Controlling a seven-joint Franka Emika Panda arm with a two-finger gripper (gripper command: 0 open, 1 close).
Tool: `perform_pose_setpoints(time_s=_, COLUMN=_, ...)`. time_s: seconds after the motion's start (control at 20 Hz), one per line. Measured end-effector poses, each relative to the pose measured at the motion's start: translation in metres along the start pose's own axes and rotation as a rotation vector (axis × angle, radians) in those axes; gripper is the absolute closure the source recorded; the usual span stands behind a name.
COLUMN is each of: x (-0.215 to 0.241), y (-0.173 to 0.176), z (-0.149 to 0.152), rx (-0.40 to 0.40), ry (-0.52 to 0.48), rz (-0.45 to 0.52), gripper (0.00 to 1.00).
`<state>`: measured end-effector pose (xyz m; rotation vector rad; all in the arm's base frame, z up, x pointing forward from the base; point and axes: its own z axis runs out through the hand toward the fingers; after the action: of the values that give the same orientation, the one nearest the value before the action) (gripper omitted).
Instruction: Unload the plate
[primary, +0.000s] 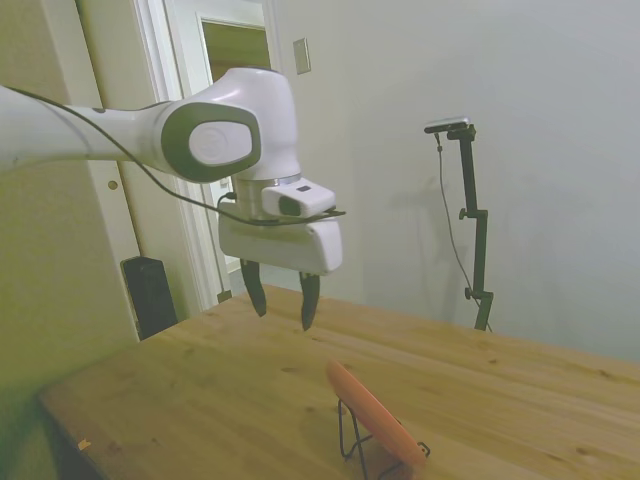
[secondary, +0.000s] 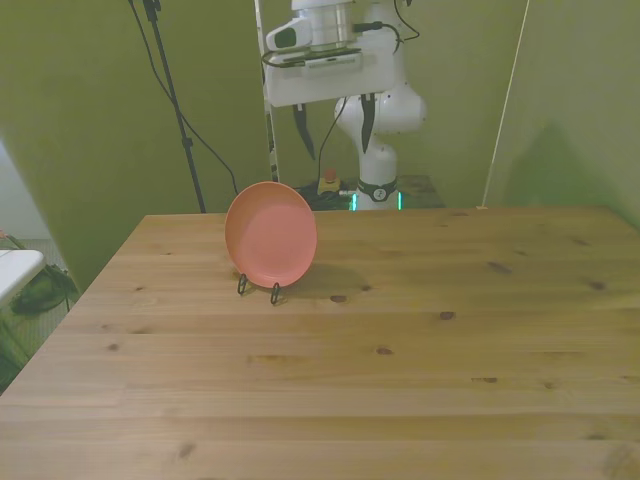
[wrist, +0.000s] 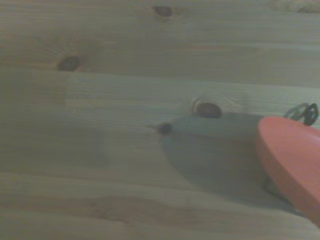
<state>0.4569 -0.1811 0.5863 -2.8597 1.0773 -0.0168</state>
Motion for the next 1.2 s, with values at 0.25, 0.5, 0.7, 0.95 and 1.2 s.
perform_pose_setpoints(time_s=0.25, x=0.045, y=0.041, z=-0.011, rx=-0.065, ry=-0.059, rz=-0.1, gripper=0.0)
perform_pose_setpoints(time_s=0.5, x=0.076, y=0.056, z=0.008, rx=-0.123, ry=-0.091, rz=-0.199, gripper=0.0)
perform_pose_setpoints(time_s=0.7, x=0.076, y=0.054, z=0.012, rx=-0.121, ry=-0.102, rz=-0.234, gripper=0.0)
perform_pose_setpoints(time_s=0.95, x=0.099, y=0.065, z=0.017, rx=-0.126, ry=-0.168, rz=-0.444, gripper=0.0)
perform_pose_setpoints(time_s=1.2, x=0.127, y=0.076, z=0.036, rx=-0.025, ry=-0.269, rz=-0.598, gripper=0.0)
